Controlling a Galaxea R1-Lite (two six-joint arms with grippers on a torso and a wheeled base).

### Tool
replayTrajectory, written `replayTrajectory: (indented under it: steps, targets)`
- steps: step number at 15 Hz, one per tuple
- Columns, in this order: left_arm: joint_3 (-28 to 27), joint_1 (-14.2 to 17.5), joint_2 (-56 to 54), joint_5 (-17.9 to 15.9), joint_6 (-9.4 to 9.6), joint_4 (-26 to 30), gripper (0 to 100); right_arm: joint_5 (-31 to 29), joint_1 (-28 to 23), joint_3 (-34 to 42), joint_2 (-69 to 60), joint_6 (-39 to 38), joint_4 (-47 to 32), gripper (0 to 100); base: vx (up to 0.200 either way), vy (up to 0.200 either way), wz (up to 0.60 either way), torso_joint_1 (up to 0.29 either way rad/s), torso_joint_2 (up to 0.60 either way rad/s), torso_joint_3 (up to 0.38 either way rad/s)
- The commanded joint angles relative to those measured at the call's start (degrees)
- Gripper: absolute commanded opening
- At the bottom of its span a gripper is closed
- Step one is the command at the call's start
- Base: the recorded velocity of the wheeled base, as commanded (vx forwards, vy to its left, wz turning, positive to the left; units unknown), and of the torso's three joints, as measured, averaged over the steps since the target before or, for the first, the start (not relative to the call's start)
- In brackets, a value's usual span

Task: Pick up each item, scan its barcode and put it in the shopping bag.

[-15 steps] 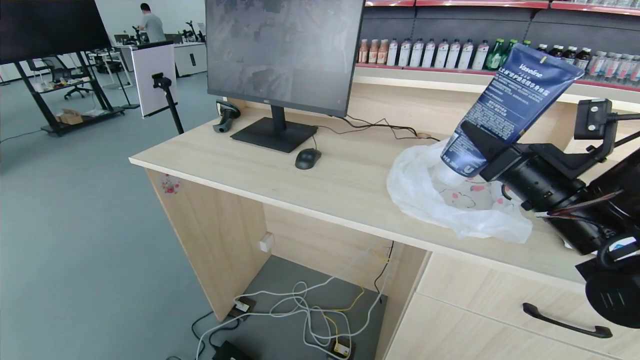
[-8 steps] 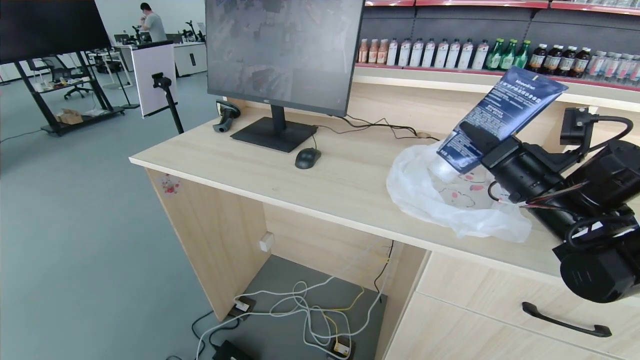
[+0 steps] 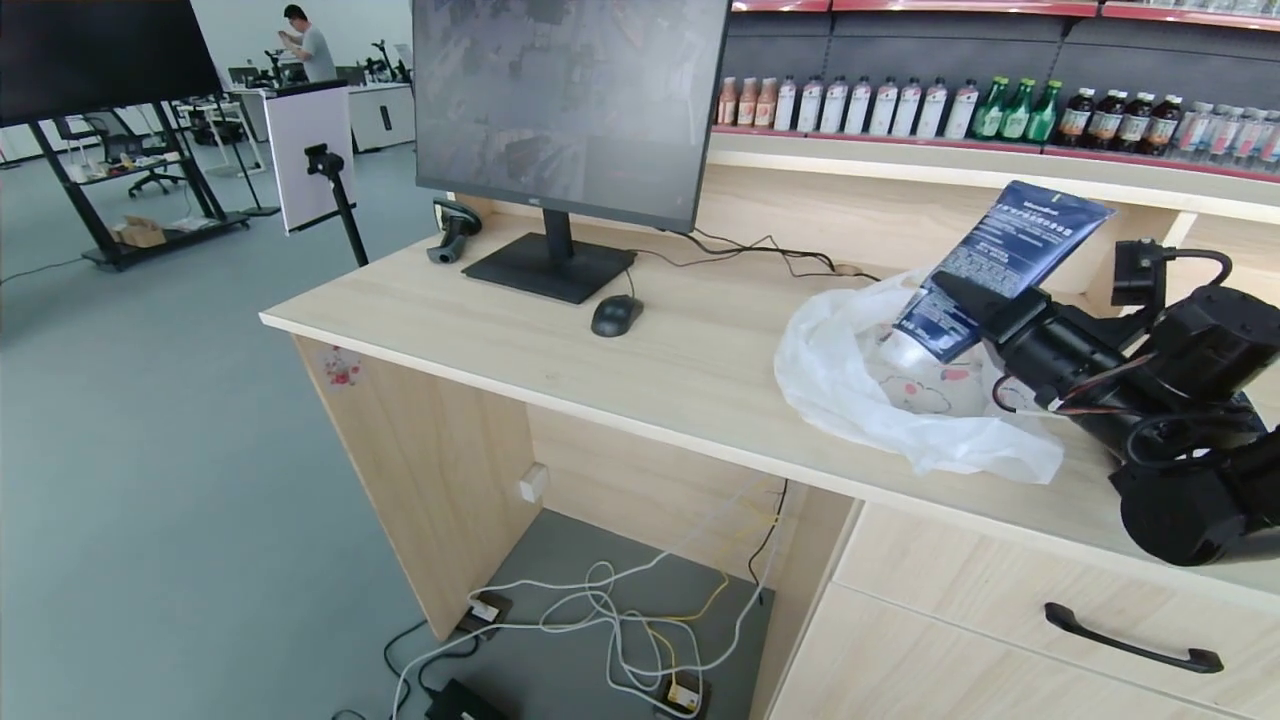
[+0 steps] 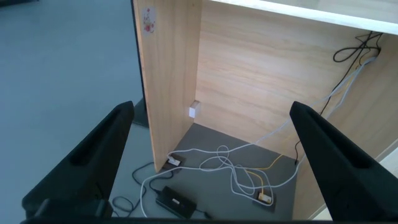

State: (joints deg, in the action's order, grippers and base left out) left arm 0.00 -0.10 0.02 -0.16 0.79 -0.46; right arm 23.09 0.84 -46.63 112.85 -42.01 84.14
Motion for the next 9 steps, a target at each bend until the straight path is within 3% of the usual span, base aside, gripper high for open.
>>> replayTrajectory:
  steps: [1, 9]
  targets:
    - [0.0, 0.0, 0.0, 0.0, 0.0, -0.1, 100, 1.2, -0.9, -1.4, -0.8, 0.0, -3.4, 0, 0.0, 0.0, 0.0, 0.0, 0.0, 0.0]
    - [0.0, 0.0, 0.0, 0.0, 0.0, -0.1, 100, 3.2, 0.4, -3.5, -2.5, 1.8, -14.4, 0, 0.0, 0.0, 0.0, 0.0, 0.0, 0.0]
